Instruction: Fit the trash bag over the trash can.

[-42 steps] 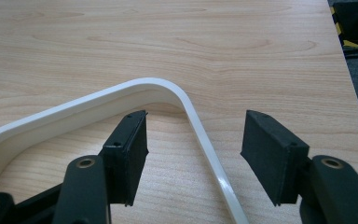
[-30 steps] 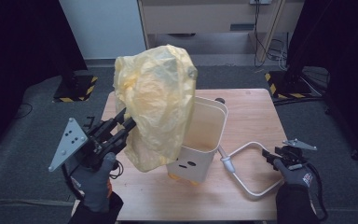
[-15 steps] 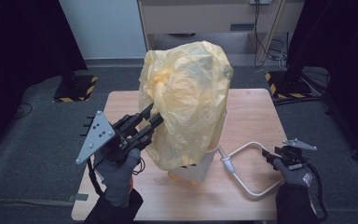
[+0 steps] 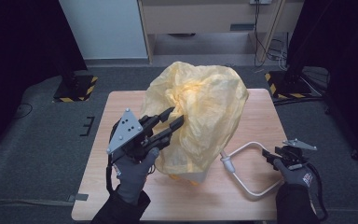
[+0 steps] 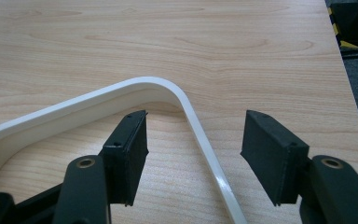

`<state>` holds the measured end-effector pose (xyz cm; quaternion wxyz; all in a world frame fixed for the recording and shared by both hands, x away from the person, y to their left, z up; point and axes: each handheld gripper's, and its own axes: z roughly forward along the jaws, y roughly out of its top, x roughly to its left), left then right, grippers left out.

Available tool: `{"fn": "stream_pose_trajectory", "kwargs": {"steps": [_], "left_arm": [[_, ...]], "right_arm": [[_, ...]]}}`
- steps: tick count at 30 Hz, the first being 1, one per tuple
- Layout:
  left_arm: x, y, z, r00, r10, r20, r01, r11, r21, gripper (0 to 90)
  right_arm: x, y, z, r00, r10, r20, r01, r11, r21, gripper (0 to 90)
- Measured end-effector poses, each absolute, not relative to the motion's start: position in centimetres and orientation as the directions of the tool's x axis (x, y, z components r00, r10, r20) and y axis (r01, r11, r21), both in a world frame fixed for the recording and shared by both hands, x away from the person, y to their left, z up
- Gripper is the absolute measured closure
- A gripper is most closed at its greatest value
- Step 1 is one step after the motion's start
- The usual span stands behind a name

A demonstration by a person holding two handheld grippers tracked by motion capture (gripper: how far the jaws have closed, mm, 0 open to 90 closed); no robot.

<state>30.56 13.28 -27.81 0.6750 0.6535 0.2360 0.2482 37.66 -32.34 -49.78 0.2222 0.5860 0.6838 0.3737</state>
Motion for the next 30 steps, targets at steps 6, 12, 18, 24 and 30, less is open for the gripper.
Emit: {"fn": "stream_pose_trajectory", "kwargs": {"steps": [6,12,18,24,30], "left_arm": [[30.6,13.1,-27.8,0.776,0.630,-0.004,-0.040,0.056,0.998,44.5],[30.3,14.5,-27.6,0.761,0.648,-0.021,-0.047,0.087,0.995,39.7],[30.5,17.8,-28.2,0.711,0.702,-0.043,-0.045,0.106,0.993,37.2],[31.1,21.4,-29.8,0.624,0.777,-0.081,-0.010,0.112,0.994,37.3],[32.5,23.0,-31.4,0.565,0.817,-0.117,0.033,0.119,0.992,37.2]], "right_arm": [[37.6,-32.4,-49.8,-0.211,0.968,0.139,0.634,0.027,0.773,40.3],[37.6,-32.4,-49.5,-0.207,0.968,0.138,0.617,0.020,0.786,41.3],[37.4,-32.6,-48.7,-0.196,0.971,0.138,0.572,-0.001,0.820,41.9],[37.3,-32.5,-47.4,-0.189,0.970,0.151,0.516,-0.033,0.856,41.9],[37.3,-32.1,-45.8,-0.198,0.968,0.154,0.460,-0.047,0.887,42.0]]}}
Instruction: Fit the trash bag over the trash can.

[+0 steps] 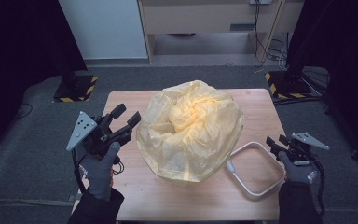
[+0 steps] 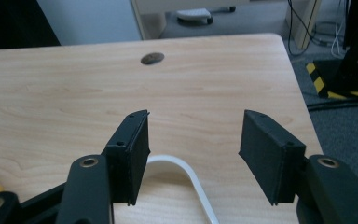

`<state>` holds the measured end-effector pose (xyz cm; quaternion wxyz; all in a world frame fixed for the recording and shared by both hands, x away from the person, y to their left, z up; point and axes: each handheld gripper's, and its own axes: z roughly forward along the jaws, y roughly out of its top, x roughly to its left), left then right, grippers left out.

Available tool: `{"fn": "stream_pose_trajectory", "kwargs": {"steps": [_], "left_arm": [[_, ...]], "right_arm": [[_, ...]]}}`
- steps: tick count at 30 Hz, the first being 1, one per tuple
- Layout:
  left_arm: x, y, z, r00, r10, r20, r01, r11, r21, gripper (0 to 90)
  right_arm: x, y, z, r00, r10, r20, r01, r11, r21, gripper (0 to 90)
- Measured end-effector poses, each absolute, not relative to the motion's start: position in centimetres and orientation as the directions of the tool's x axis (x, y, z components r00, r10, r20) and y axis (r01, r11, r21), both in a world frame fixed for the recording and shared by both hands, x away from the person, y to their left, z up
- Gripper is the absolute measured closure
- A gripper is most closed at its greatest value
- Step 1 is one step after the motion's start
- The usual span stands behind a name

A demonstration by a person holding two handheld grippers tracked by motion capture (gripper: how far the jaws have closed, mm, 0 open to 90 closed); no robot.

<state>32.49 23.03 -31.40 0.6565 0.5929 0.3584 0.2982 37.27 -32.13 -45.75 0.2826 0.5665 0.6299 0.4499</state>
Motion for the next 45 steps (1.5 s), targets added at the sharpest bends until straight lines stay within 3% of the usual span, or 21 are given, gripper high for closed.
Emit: {"fn": "stream_pose_trajectory", "kwargs": {"steps": [12,33,45], "left_arm": [[34.5,23.4,-34.6,0.508,0.850,-0.135,0.126,0.082,0.989,37.2],[34.2,22.8,-34.6,0.547,0.826,-0.134,0.128,0.076,0.989,36.6],[34.0,22.7,-34.3,0.555,0.820,-0.137,0.119,0.085,0.989,36.4]], "right_arm": [[37.1,-30.7,-42.8,-0.227,0.965,0.131,0.360,-0.041,0.932,43.0],[36.9,-24.9,-33.0,-0.334,0.940,0.069,0.113,-0.033,0.993,43.3],[36.3,-21.2,-29.1,-0.460,0.887,0.040,0.030,-0.029,0.999,42.9]]}}
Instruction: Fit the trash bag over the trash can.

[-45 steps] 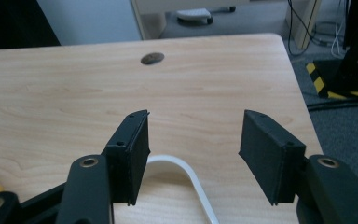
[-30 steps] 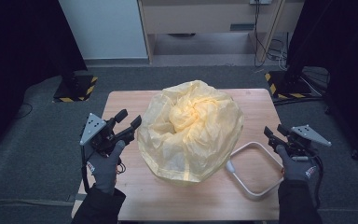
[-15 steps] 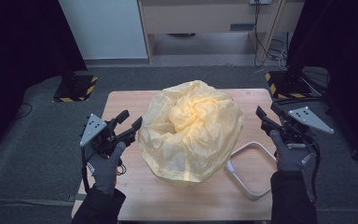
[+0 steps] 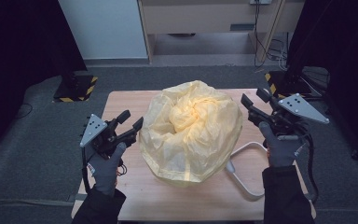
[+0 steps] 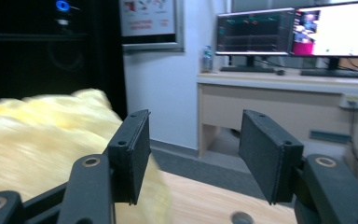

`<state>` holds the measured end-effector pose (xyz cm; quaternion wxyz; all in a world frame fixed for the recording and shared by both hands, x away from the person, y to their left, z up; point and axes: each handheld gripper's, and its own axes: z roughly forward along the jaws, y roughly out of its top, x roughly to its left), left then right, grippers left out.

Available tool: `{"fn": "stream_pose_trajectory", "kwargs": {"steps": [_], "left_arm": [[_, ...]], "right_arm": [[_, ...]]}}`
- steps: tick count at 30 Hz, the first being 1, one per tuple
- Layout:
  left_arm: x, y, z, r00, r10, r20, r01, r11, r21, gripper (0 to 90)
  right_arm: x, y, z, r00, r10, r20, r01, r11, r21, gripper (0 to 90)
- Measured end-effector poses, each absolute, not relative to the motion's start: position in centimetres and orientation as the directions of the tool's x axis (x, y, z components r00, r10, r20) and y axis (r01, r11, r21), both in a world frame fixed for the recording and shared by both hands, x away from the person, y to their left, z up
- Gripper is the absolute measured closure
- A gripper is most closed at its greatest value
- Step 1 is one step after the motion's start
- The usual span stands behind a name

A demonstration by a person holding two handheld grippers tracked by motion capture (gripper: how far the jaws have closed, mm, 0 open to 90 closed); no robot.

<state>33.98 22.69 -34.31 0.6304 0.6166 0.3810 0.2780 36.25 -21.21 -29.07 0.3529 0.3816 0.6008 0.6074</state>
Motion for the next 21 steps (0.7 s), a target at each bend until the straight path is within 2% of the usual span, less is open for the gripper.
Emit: {"fn": "stream_pose_trajectory", "kwargs": {"steps": [9,18,21], "left_arm": [[33.8,23.0,-34.1,0.553,0.821,-0.143,0.111,0.098,0.989,36.2],[33.8,22.8,-34.0,0.558,0.817,-0.143,0.112,0.097,0.989,36.1],[33.8,22.7,-34.1,0.561,0.816,-0.142,0.113,0.095,0.989,36.0]], "right_arm": [[35.9,-17.8,-27.8,-0.548,0.836,-0.011,0.012,0.020,1.000,41.9],[36.3,-17.0,-30.8,-0.569,0.821,-0.038,0.072,0.096,0.993,41.5],[36.3,-17.2,-31.2,-0.575,0.818,-0.011,0.065,0.059,0.996,41.5]]}}
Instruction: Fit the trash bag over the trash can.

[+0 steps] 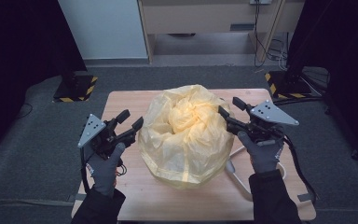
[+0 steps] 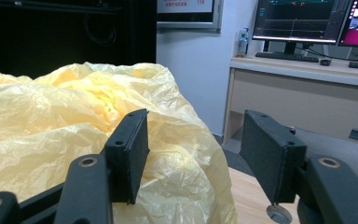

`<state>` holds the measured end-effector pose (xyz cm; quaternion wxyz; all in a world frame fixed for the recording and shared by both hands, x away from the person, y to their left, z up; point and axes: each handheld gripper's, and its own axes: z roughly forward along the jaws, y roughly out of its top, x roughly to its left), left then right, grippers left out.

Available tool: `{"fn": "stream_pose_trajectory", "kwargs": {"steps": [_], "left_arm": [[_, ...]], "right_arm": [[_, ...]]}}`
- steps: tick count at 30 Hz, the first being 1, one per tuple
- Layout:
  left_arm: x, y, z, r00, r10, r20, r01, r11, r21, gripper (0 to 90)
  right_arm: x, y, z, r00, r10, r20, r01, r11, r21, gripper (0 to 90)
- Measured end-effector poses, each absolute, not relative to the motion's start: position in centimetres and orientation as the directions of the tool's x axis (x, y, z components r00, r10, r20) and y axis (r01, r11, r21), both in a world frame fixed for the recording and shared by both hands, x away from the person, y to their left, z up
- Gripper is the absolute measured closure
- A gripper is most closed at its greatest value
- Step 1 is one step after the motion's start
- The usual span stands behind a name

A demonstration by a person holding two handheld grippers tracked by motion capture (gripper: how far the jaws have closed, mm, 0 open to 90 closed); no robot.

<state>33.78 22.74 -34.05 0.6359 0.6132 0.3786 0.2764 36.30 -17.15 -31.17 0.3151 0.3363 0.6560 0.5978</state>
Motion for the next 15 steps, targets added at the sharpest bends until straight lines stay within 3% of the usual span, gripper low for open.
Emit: {"fn": "stream_pose_trajectory", "kwargs": {"steps": [15], "left_arm": [[33.7,22.6,-34.0,0.565,0.812,-0.145,0.114,0.097,0.989,35.9]], "right_arm": [[34.5,-17.0,-27.4,-0.630,0.777,-0.008,-0.009,0.003,1.000,40.0]]}}
